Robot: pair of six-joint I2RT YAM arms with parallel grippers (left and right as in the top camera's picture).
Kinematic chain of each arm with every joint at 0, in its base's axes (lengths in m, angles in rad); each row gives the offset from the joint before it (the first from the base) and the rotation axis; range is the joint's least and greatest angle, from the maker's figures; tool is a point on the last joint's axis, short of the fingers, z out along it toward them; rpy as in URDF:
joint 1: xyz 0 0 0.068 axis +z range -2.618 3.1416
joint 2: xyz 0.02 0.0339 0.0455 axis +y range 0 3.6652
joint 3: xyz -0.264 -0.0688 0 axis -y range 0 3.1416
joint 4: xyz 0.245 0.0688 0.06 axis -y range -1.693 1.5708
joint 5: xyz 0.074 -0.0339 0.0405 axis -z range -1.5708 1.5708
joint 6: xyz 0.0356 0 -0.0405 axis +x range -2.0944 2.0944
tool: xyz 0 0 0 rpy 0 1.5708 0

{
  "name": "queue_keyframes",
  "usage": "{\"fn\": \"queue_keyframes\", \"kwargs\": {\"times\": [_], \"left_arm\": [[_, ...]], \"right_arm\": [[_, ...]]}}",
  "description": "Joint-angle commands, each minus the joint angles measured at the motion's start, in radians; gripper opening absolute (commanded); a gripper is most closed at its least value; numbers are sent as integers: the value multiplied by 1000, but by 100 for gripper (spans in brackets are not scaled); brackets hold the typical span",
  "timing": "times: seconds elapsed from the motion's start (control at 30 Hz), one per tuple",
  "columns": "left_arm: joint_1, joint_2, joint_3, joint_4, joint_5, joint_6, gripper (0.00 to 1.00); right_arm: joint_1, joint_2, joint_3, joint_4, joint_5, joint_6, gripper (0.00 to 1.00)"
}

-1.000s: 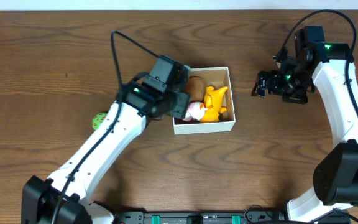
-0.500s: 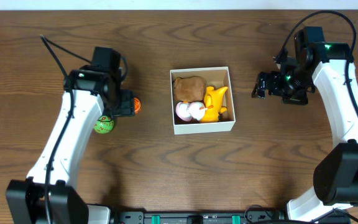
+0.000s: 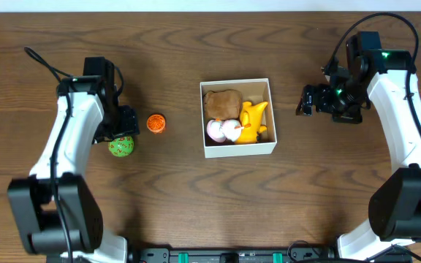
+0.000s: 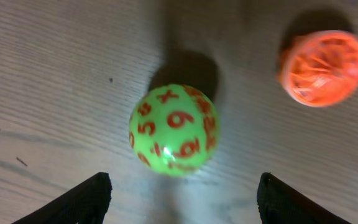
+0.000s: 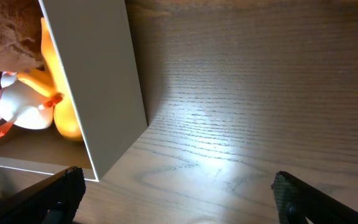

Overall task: Pack container
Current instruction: 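Move the left gripper to the green numbered ball and grasp it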

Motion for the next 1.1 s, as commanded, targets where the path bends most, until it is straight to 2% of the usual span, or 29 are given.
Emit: {"fn": "queue_keyframes", "kwargs": {"times": [0.0,0.3,0.43,0.87,1.07], "left_arm": [[2,64,-16,9,-15,-5,78],[26,179,-16,31,-15,-5,79],[29,204,-16,27,-15,-5,75],[29,184,21,-55,-14,-6,39],[16,80,185,-185,50,-6,31]], "right_arm": [[-5,-12,-5,-1,-7,12,99],[-6,-12,-5,-6,8,8,99],[-6,-12,-5,-6,8,8,99],[-6,-12,-5,-5,8,8,99],[-6,-12,-5,-5,8,8,99]]}}
